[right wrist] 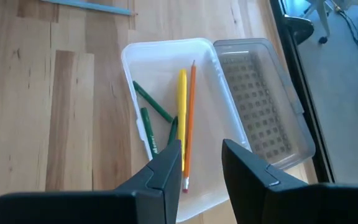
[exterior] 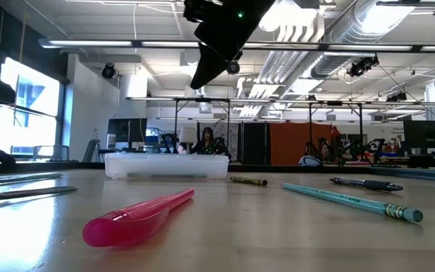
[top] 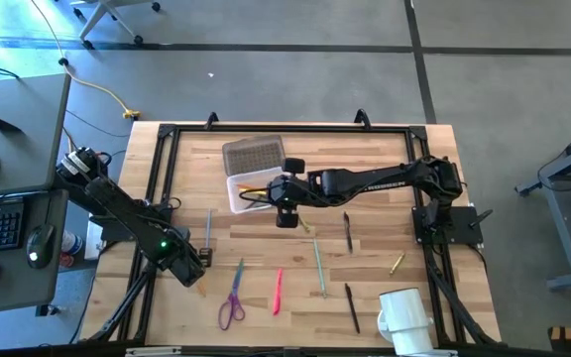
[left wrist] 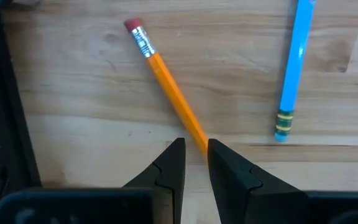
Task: Pick & place school supplies into a supply box
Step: Put the orange pencil into the transparent supply box
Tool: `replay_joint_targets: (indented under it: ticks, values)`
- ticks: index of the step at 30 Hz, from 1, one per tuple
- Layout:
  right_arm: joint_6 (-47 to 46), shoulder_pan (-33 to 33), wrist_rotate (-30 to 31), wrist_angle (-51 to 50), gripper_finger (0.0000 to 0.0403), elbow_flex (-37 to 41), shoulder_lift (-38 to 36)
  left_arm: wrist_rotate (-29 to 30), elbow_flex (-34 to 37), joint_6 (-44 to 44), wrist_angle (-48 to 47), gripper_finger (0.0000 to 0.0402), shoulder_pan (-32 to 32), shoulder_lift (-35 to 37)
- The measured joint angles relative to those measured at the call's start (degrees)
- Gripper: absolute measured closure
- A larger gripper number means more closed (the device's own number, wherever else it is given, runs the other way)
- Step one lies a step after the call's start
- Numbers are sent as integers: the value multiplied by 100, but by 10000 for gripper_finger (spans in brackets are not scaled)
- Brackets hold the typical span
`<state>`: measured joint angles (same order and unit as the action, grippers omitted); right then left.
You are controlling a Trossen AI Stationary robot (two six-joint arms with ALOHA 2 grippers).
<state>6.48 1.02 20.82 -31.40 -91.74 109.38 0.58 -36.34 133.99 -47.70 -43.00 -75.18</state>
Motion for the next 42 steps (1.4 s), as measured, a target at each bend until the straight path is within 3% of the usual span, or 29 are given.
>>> replay_joint_targets:
  ticks: [25,42]
  values:
    - [0,0,-237,-2,304,0,-4,-36,505,131,295,298,-13,17]
    - [-8,0,-284,-2,304,0,-9,704,525,-487,-223,298,-15,-4]
